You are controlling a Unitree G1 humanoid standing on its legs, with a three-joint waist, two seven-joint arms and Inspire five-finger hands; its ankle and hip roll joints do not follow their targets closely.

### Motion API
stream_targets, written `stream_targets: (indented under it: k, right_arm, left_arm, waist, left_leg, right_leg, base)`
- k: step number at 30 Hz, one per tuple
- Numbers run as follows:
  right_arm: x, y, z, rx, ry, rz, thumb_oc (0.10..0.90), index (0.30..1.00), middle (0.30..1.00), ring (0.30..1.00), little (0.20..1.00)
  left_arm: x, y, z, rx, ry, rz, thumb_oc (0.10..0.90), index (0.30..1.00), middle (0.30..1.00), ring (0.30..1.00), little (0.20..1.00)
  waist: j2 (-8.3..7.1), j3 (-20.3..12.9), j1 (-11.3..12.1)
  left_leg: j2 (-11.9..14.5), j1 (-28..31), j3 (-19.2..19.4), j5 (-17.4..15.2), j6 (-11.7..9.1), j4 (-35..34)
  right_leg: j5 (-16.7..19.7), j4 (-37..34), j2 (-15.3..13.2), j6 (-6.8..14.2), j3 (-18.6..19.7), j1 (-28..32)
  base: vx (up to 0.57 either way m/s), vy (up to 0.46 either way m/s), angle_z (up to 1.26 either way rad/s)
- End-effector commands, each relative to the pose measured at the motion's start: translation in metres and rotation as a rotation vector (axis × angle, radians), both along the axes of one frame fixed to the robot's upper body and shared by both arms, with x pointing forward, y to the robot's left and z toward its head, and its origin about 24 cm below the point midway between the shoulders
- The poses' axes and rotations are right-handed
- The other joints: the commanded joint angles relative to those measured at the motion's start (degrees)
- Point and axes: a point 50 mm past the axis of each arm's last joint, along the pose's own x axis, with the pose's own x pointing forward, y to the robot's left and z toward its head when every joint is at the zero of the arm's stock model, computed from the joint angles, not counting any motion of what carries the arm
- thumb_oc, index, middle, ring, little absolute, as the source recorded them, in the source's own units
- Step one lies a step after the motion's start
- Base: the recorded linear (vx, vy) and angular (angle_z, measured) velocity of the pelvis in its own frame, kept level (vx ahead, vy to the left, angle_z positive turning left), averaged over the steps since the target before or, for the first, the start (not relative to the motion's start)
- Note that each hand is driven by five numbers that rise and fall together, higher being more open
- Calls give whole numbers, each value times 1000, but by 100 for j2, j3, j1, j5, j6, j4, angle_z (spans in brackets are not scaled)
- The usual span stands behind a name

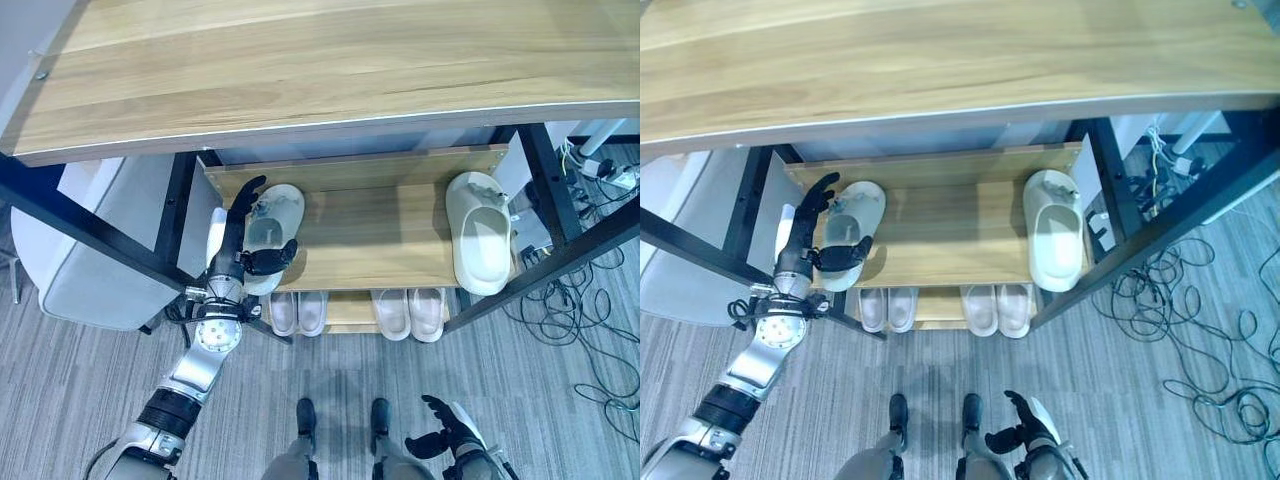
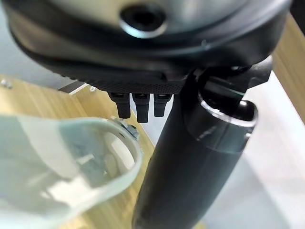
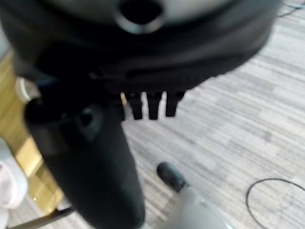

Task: Arrange the slippers neatly on the shoe rack.

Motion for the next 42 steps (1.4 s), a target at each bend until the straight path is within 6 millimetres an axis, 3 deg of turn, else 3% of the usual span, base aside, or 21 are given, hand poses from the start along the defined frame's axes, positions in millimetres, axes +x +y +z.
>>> stream_targets:
  k: [1, 11, 17, 30, 42]
  right_arm:
    - [6, 5, 8, 36, -91, -6, 800, 900, 900, 900, 900]
    - [9, 8, 9, 45, -101, 11, 800, 900, 900, 900, 900]
    - [13, 9, 11, 48, -118, 20, 800, 900, 900, 900, 900]
    - [14, 10, 10, 48, -112, 25, 800, 900, 900, 900, 900]
    - [20, 9, 13, 49, -124, 41, 800, 900, 900, 900, 900]
  left_arm:
    - [17, 8, 48, 114, -205, 31, 800, 900, 900, 900, 900]
    - [21, 21, 51, 197, -198, 77, 800, 900, 900, 900, 900]
    - [27, 31, 65, 310, -230, 116, 800, 900, 900, 900, 900]
    - [24, 41, 77, 272, -273, 149, 800, 900, 900, 900, 900]
    - [37, 49, 89, 399, -259, 191, 800, 900, 900, 900, 900]
  waist:
    - [-173, -339, -86]
    - [-192, -335, -86]
    - [-191, -337, -109]
    - [-192, -313, -83]
    - [-208, -282, -129]
  left_leg:
    - [-215, -425, -2, 46, -115, 8]
    - [-242, -450, -6, 25, -98, 8]
    - [-252, -497, -7, 20, -99, 8]
    - [-260, -495, 11, -11, -89, 8]
    - [-245, -558, 23, -4, -82, 8]
  right_leg:
    - [-353, 38, -338, 598, -60, -103]
    - [-349, 37, -334, 601, -34, -143]
    - [-325, 44, -342, 612, -52, -199]
    - [-309, 46, -359, 616, -45, -221]
    - [-272, 65, -371, 637, -37, -327]
  base:
    - [0, 0, 0]
    - [0, 0, 0]
    - [0, 0, 0]
    - [0, 0, 0]
    - [0, 0, 0]
